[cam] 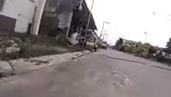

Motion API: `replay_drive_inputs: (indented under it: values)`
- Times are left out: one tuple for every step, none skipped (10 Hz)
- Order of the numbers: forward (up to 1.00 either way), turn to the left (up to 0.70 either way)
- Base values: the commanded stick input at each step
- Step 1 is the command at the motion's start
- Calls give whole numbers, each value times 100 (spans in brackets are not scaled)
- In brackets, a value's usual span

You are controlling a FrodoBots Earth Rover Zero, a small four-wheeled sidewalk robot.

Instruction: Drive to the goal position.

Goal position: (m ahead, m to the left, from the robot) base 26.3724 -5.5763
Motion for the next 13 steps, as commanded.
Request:
replay_drive_inputs:
  values:
    - [70, -7]
    - [70, 12]
    - [70, 12]
    - [70, 13]
    - [70, 11]
    - [70, 12]
    - [70, 16]
    - [70, 7]
    - [70, 0]
    - [70, 0]
    - [70, 6]
    - [70, -27]
    - [70, -11]
